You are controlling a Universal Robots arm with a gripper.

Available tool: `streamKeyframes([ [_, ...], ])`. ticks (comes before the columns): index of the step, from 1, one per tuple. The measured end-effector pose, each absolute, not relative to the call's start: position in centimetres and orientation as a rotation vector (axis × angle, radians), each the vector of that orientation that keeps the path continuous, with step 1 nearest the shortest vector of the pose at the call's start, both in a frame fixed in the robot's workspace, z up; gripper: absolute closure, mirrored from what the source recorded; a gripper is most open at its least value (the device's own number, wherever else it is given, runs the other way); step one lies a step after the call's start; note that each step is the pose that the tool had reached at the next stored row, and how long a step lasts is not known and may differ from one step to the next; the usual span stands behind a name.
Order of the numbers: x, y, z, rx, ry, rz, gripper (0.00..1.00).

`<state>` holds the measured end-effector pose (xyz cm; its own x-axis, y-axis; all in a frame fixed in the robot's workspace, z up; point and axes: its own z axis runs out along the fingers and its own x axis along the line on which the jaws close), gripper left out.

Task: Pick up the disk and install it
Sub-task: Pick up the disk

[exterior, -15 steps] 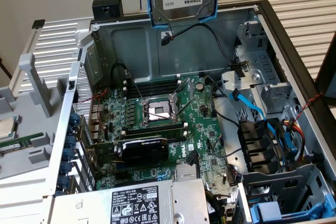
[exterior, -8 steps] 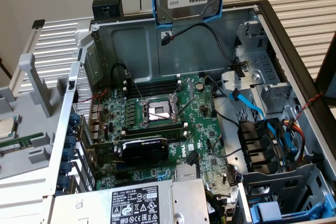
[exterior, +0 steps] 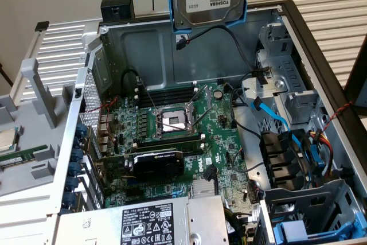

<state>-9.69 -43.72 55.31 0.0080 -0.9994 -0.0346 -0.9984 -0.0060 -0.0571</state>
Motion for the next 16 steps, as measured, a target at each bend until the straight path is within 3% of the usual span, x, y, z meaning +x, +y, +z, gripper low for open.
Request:
streamKeyframes([
  [16,-9.4,-45.8,55.3,-2.162,2.189,-0.025,0.64],
])
